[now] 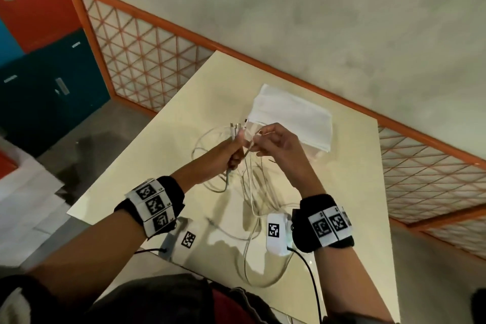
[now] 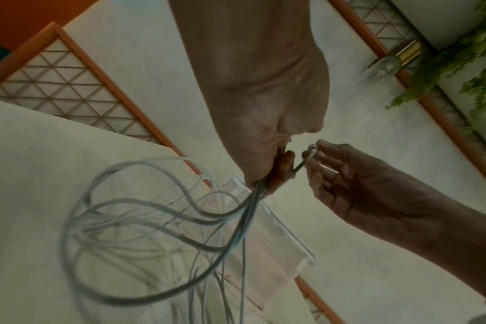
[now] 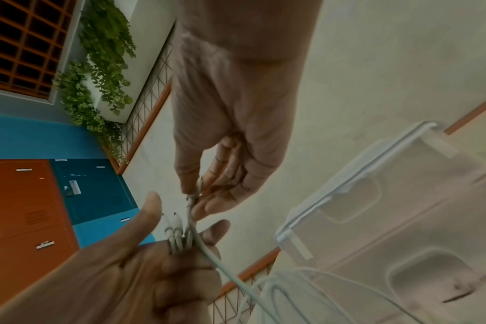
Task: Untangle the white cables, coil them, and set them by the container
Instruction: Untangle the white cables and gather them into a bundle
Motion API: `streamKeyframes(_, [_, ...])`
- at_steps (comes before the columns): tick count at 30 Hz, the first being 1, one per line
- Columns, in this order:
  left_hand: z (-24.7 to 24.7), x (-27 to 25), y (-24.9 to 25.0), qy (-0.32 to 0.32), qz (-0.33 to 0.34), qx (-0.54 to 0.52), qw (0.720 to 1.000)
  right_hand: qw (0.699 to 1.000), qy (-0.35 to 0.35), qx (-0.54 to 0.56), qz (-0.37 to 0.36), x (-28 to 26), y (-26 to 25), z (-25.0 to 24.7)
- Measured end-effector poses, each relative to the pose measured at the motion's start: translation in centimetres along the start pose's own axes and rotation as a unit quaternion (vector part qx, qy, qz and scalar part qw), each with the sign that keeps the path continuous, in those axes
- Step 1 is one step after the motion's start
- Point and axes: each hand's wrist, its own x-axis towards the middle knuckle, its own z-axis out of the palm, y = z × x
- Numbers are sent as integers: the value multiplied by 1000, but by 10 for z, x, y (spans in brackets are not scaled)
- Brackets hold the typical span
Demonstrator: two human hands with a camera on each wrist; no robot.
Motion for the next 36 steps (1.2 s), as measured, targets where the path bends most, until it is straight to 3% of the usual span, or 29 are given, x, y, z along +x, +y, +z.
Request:
streamKeyframes(4, [3,-3,0,-41,46,89,994,999,24,-1,-23,-3,-5,-3])
streamKeyframes(10, [3,-4,14,5,52,99,994,995,71,-43,-48,-4,1,5])
streamKeyframes(15, [3,-12,46,-62,69,-53,994,993,-112,-21,10,-7,13,21])
streamKeyframes(18, [1,-16,61,-83,86,-92,989,986,-147,-75,28,-8,10,33])
streamKeyframes(22, [-2,-18,68,-109,112,-140,978,990,-122,-77,9,-8,14,46])
streamKeyframes(30, [-7,-22,87,-61,145,-223,962,975,-56,-211,32,-5,39,31])
streamKeyframes(34, [-13,-25,97,-32,131,-203,970,969,-46,-242,28,-8,51,11])
streamKeyframes(36, [-18,-28,97,3,128,-128,984,973,-30,-224,43,-12,50,2])
